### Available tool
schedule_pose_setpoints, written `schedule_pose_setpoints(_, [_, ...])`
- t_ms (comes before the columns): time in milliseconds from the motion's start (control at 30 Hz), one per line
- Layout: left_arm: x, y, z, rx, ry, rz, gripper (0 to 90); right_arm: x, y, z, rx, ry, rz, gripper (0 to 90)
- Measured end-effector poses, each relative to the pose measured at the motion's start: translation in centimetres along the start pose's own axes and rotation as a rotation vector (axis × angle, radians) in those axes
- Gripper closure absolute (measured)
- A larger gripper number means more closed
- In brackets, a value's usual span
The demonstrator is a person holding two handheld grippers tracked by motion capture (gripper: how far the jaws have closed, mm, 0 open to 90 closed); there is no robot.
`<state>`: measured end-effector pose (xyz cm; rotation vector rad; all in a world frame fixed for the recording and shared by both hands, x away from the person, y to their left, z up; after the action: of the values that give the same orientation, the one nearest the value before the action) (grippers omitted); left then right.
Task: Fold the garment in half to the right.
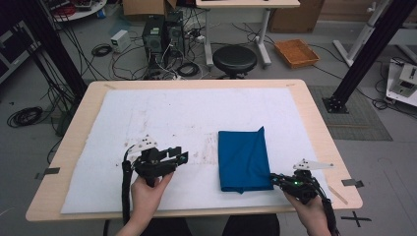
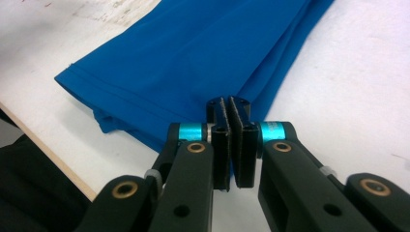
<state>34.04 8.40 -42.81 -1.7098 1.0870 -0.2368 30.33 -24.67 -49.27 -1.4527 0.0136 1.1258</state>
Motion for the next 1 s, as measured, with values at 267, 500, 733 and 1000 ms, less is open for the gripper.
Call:
schedule_pose_setpoints(267, [-0.2, 0.1, 0.4, -0.008, 0.008, 0.006, 57.1, -0.7, 0.8, -0.7, 0.027, 0.021, 0.013, 76.2])
schedule_pose_setpoints(500, [-0.1, 0.1, 0.6, -0.006, 0.008, 0.013, 57.1, -0.5, -4.2, -3.2, 0.029, 0.096, -0.064, 71.3])
schedule_pose_setpoints(733, [-0.2, 0.3, 1.0, -0.01, 0.003, 0.02, 57.1, 3.6, -10.1, -6.2, 0.034, 0.157, -0.095, 70.6])
schedule_pose_setpoints(1000, [-0.1, 0.6, 1.3, -0.019, 0.006, 0.036, 56.1, 8.5, -11.2, -8.6, 0.02, 0.233, -0.026, 76.2])
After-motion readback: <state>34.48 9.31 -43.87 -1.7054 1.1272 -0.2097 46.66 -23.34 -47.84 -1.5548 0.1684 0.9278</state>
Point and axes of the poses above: each handheld gripper's, and its own axes: x roughly forward along the jaws, y roughly out of its underside, z roughly to its left, the point moved 9 cm from there along x, roughly forward along the jaws, and after that the axes turned 5 degrees about -x, right-handed, at the moved point
